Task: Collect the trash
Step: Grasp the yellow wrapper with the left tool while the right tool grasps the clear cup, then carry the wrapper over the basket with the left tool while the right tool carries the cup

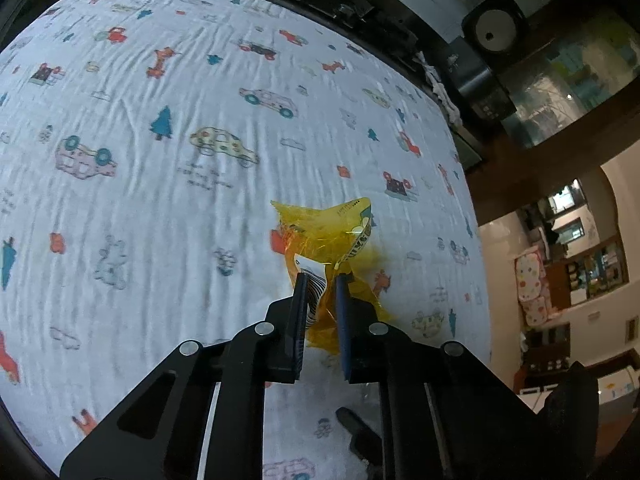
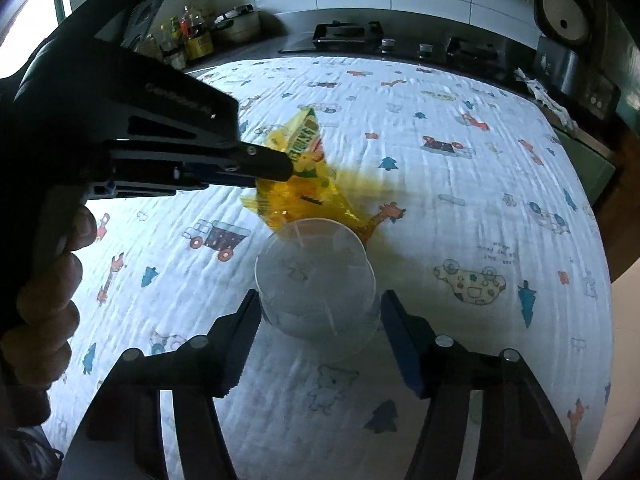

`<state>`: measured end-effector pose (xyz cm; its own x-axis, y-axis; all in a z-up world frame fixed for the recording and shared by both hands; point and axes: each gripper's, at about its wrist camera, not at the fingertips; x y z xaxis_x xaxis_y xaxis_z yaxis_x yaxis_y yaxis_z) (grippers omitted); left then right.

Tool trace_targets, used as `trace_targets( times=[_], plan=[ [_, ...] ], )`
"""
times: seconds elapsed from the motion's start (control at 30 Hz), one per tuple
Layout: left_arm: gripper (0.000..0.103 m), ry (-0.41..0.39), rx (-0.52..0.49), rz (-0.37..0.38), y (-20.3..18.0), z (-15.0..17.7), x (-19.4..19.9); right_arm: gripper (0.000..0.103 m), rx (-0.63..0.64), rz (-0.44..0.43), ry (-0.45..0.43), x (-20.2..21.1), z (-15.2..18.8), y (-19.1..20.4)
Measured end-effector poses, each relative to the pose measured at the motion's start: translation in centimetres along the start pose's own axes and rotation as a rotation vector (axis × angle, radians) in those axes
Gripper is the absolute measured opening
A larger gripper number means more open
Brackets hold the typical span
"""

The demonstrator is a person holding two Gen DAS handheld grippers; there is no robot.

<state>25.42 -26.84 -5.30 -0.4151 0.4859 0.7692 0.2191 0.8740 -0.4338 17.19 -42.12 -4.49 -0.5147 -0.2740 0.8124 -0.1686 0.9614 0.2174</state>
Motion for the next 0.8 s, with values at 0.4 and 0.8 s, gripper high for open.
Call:
trace_targets(
  times=[0.4,0.8],
  plan=[
    [0.012,-0.06,0.013,-0.043,3.9,1.2,6.2,0.059,0.032,-0.051,-0.036,1.2,-0.1,4.0],
    [0.012,-0.137,0.049,-0.087,10.0,3.2,14.1,0.059,0.094,-0.115,-0.054,1.4,-0.2,11.0]
  ],
)
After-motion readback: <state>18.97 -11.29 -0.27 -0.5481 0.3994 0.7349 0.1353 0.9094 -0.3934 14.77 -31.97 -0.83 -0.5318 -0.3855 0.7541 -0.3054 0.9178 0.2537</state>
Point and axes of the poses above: each gripper's, at about its wrist camera, not at the fingertips, and x roughly against the way its jaws point, y to its left, z to its underside, and after that the axes turned 13 degrees about -x, right-handed
